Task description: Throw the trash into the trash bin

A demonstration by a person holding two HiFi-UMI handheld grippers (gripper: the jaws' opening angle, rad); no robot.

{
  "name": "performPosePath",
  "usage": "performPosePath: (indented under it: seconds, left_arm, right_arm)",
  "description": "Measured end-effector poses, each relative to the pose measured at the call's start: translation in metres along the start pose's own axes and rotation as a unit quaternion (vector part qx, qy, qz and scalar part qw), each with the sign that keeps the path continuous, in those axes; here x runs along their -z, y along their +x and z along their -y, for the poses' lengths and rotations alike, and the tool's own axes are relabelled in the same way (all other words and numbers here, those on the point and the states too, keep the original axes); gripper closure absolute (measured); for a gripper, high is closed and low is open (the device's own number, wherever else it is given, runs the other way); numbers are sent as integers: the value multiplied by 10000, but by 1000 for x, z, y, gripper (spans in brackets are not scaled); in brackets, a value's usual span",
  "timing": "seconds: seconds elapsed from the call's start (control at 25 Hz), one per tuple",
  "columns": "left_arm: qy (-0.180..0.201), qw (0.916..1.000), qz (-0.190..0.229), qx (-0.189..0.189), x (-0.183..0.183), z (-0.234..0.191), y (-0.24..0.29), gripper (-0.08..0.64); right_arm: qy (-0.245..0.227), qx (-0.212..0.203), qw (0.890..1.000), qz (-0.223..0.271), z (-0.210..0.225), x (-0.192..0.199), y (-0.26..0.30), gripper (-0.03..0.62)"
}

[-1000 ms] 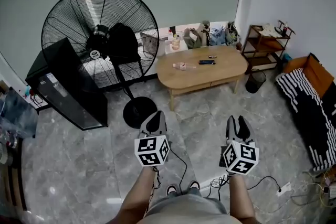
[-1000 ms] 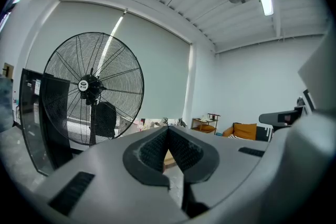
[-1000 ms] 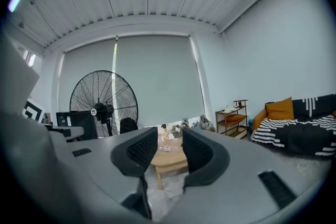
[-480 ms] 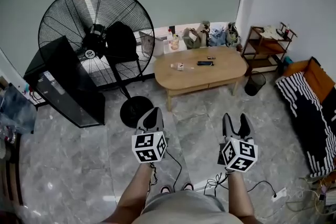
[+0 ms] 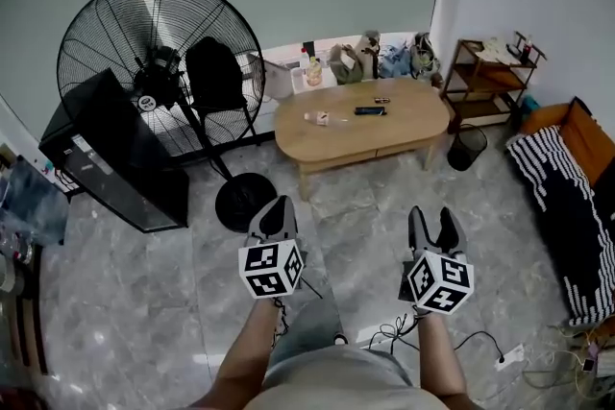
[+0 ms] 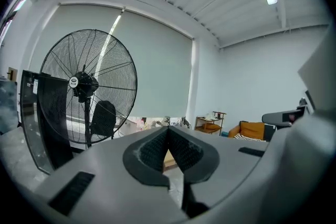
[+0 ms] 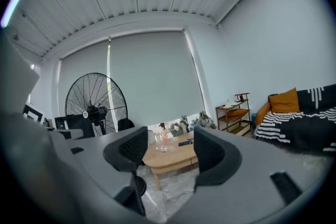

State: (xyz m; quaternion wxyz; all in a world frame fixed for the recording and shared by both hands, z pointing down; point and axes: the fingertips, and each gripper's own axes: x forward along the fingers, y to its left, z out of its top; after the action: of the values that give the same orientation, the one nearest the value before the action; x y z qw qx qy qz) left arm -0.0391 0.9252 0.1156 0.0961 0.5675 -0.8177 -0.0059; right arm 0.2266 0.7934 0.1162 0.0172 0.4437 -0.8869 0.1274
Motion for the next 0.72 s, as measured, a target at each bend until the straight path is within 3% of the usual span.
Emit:
performPosePath:
  seconds: [0.28,0.48,0.72]
  left_arm:
    - [93,9996,-26,275,-4,20,63,546]
    - [-85,9988,-97,479,-8,27,134,548]
    - [0,9971,-134,746,-27,35,226,547]
  right_arm:
    - [175,253,9995,4,34,0,38,316]
    - [232,377,9990,-13,54,-5,86,316]
    - [281,484,9984,13,72,-28,162,316]
